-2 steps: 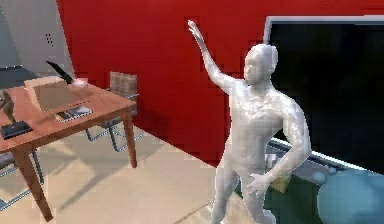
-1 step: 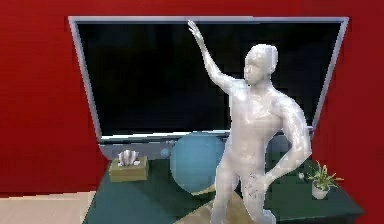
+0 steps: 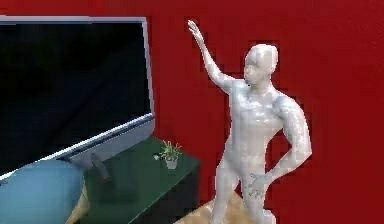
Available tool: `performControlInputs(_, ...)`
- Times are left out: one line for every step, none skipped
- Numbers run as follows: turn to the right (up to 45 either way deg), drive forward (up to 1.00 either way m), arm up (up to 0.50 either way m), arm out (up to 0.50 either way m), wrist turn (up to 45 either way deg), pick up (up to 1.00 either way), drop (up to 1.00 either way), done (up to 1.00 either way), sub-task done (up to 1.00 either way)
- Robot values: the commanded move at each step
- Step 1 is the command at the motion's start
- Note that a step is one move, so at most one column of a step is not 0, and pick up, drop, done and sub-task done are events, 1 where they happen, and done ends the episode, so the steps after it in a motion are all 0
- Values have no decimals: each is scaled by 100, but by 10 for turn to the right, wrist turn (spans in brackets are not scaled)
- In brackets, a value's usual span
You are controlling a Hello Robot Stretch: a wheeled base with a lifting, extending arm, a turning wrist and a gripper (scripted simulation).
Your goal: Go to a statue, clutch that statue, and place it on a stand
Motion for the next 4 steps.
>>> performControlInputs(-450, 0, 0, 0, 0, 0, 0, 0, 0)
performControlInputs(-300, 0, 0, 0, 0, 0, 0, 0, 0)
performControlInputs(-30, 0, 0, 0, 0, 0, 0, 0, 0)
performControlInputs(450, 0, 0, 0, 0, 0, 0, 0, 0)
